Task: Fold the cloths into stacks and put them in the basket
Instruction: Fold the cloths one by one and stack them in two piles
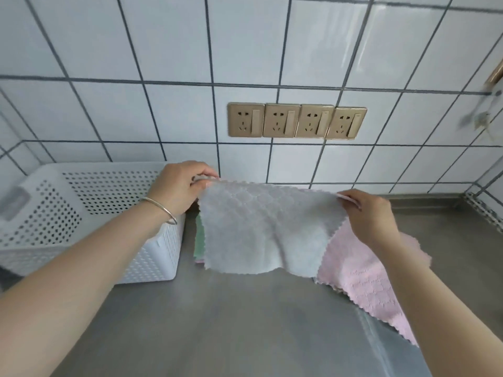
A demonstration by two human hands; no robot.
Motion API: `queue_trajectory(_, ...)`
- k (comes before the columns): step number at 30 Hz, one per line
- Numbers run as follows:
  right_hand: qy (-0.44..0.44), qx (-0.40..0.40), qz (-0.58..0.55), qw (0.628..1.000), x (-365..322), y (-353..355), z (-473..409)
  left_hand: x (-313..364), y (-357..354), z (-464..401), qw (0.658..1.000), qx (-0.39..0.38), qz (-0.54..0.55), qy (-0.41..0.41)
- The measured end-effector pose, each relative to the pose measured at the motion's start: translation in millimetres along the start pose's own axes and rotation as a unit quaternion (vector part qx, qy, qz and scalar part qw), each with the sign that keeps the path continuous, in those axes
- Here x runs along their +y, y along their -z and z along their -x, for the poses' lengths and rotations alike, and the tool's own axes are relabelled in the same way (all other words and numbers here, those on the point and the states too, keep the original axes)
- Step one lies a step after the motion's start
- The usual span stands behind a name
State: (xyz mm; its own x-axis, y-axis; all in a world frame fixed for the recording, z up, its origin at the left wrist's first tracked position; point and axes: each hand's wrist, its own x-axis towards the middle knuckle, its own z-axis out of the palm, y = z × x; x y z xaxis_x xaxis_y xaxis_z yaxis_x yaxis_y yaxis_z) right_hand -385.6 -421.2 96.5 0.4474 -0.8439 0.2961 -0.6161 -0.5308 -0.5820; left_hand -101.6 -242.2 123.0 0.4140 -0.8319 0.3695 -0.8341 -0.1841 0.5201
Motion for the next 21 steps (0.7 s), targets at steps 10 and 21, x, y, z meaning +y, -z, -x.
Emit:
queue_trajectory(10,-0.079,-0.273,-0.136,0.949,16.6,-31.0,78.9,-47.2,5.1,127.7,0.979,-0.136,0.115,0.094)
queue_trajectory(21,-0.231,-0.536,-0.052,0.81,79.6,-82.5,169.4,-70.8,-76.2,221.8,0.841,-0.521,0.005,0.145)
